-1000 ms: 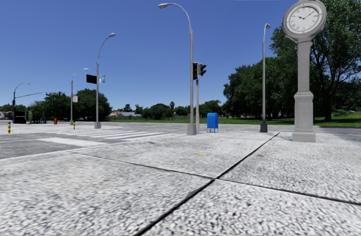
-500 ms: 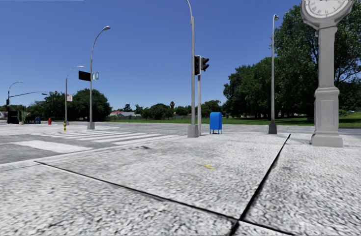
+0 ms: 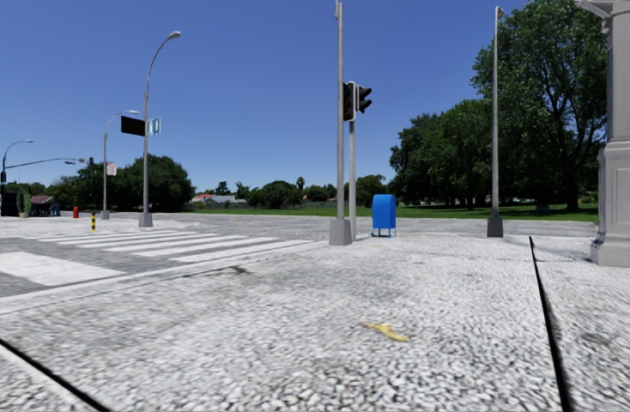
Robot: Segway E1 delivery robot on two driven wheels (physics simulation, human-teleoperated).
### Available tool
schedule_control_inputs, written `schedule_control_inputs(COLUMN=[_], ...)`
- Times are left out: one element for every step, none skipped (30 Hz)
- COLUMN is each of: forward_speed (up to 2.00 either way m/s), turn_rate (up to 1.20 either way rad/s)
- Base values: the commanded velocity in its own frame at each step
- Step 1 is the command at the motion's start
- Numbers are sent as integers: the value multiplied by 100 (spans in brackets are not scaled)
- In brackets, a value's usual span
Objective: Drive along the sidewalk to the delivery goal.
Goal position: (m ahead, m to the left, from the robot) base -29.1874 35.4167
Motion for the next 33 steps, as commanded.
schedule_control_inputs(forward_speed=[200,200,200,200,200,200,200,200,200,200,200,200,200,200,200,200,200,200,200,200,200,200,200,200,200,200,200,200,200,200,200,200,200], turn_rate=[0,0,0,0,0,0,0,0,0,0,0,0,0,0,0,0,0,0,0,0,0,0,2,5,6,6,7,7,7,7,7,7,7])
